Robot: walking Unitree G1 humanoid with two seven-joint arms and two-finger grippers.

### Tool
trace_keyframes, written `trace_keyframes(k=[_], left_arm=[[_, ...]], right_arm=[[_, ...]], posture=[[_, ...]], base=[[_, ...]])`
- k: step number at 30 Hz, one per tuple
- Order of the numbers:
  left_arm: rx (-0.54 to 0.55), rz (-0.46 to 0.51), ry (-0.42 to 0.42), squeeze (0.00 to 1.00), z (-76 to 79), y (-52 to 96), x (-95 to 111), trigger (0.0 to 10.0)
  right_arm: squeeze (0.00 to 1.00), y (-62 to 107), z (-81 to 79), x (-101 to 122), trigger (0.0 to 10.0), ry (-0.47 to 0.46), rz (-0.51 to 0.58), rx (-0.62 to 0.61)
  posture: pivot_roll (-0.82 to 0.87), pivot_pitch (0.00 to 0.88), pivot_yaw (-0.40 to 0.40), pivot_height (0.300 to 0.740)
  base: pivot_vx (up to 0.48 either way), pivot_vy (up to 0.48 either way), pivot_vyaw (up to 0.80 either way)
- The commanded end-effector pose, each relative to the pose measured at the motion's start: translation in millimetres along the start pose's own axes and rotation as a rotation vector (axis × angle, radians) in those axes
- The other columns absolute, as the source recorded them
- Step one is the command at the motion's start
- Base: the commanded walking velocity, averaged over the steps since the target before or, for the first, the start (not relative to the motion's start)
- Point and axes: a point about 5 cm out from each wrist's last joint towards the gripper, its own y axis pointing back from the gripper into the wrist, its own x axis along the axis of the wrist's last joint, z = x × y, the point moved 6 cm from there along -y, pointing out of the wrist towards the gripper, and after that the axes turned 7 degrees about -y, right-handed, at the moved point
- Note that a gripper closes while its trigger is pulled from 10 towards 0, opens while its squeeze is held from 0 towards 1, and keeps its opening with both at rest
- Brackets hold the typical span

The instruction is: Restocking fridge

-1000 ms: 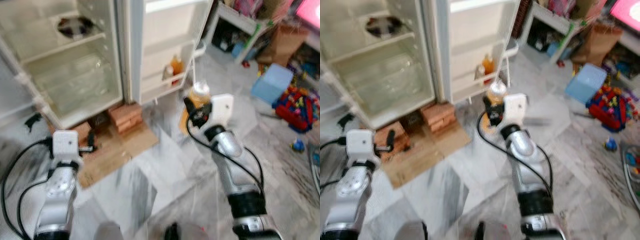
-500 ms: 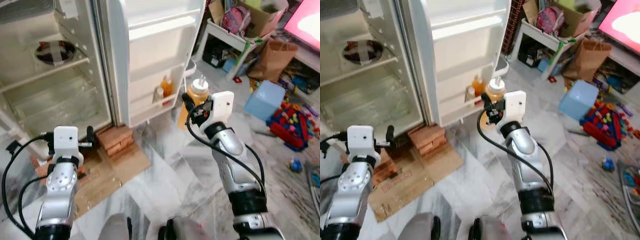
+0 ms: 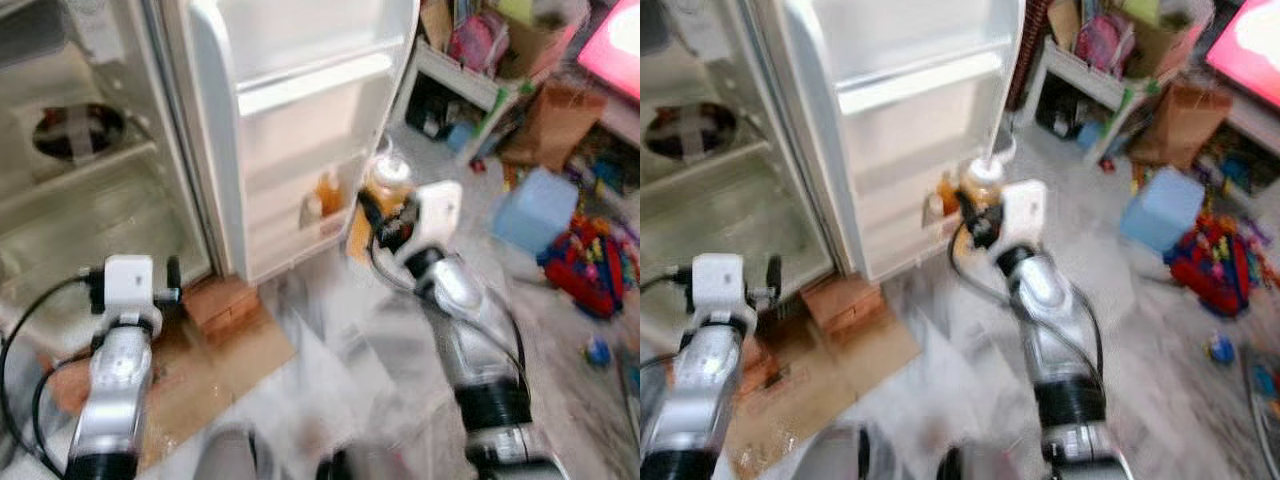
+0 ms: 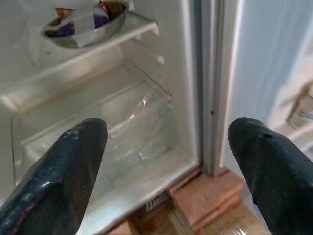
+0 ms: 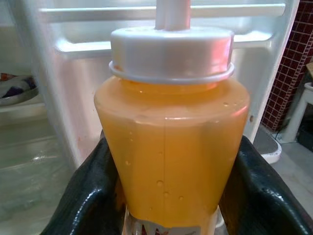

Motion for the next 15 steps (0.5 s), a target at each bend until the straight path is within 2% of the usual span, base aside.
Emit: trace_keyframes(k=[1,8,9,15], left_arm=[[-0.015,-0.018,0.009,0.00,9.7,1.8,-2.4,10.0],[-0.008,-0.034,0.012,0.00,12.2,2.0,-6.1,10.0],[-0.003,-0.036,0.006,0.00,11.9,2.6,-6.7,10.0],[0.023,-0.039,-0.012,0.00,9.3,3.4,-7.5,10.0]], right_arm=[[0.00,4.0,13.0,8.2,10.0,0.011,0.023,-0.032],[0.00,4.1,12.1,7.9,10.0,0.007,0.025,-0.030],[0.00,3.8,9.8,6.4,10.0,-0.018,0.019,-0.017],[0.00,3.2,0.3,1.0,10.0,-0.024,-0.005,0.031]], posture=[[0.08,0.151,-0.094,0.740],[0.07,0.150,-0.095,0.740],[0.07,0.150,-0.095,0.740],[0.08,0.150,-0.096,0.740]], base=[[0.266,-0.398,0.00],[0.000,-0.429,0.00],[0.000,-0.450,0.00],[0.000,-0.448,0.00]])
